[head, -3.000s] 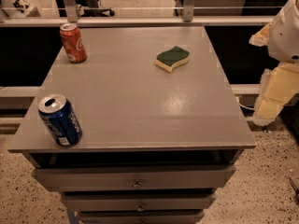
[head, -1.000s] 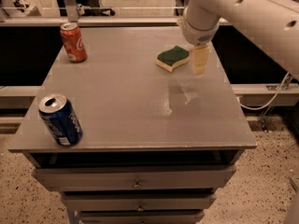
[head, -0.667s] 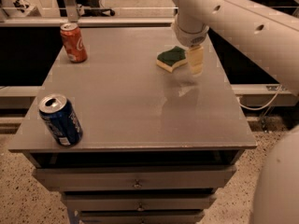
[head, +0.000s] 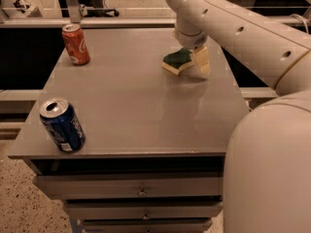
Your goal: Move sponge near pepsi can
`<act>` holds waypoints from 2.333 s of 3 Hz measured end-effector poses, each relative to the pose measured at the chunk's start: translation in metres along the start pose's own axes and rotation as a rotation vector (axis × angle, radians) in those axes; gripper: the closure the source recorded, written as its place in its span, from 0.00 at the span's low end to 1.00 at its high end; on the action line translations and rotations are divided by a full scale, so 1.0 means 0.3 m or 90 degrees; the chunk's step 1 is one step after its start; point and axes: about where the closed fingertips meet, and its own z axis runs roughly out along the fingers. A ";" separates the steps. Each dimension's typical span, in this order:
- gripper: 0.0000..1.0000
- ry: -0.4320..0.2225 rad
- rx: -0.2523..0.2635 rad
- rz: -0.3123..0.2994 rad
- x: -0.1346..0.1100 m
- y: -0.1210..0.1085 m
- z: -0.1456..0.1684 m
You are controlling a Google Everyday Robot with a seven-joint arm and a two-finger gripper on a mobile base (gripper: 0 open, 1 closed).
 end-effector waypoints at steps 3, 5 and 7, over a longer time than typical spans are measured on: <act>0.41 -0.030 -0.011 -0.111 -0.078 -0.038 -0.001; 0.87 -0.030 -0.004 -0.123 -0.080 -0.010 -0.053; 1.00 -0.043 0.011 -0.019 -0.002 0.160 -0.317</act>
Offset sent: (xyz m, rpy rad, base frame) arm 0.0030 0.0300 0.0048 -0.0465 0.0589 0.1956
